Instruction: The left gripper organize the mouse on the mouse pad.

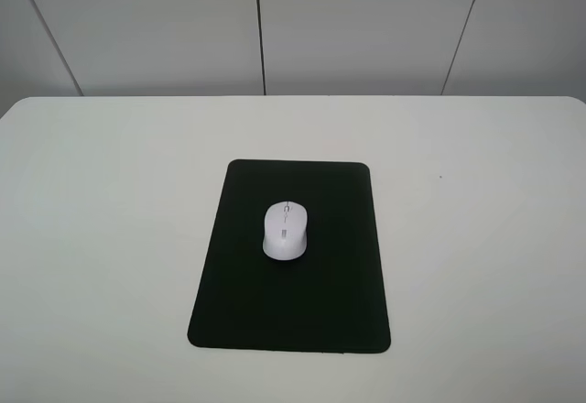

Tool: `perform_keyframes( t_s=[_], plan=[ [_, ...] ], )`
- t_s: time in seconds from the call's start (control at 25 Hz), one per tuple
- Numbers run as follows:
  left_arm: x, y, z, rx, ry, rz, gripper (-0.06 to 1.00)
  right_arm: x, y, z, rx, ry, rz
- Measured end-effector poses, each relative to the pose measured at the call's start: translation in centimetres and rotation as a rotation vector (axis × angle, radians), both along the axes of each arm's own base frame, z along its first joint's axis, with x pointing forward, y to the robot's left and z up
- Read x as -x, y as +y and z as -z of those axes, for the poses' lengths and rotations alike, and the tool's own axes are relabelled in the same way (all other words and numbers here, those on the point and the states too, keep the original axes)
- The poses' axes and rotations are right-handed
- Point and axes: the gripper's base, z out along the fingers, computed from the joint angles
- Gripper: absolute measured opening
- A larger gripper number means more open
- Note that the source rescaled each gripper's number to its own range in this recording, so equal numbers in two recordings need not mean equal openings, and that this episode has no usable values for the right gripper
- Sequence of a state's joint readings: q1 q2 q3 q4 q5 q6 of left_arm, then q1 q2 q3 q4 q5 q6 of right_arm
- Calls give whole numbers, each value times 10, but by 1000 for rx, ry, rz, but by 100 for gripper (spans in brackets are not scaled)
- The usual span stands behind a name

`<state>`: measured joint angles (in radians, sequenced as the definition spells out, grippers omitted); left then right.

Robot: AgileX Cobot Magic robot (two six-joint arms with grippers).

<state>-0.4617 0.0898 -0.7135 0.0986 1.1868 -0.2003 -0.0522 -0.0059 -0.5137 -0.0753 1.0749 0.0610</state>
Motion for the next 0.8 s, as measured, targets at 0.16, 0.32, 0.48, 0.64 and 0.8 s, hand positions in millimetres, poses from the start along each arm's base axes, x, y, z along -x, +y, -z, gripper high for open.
perform_keyframes(
  t_s=[0.16, 0.32, 0.48, 0.64, 0.8],
  plan=[
    [-9, -5, 21, -70, 44, 33, 100, 0, 0, 0, 0, 0, 0],
    [-9, -9, 40, -60, 19, 68, 100, 0, 0, 0, 0, 0, 0],
    [-10, -10, 49, -67, -5, 88, 100, 0, 0, 0, 0, 0, 0],
    [-10, -10, 48, -65, -14, 89, 100, 0, 0, 0, 0, 0, 0],
    [-10, -11, 48, -67, -13, 24, 100, 0, 0, 0, 0, 0, 0]
  ],
)
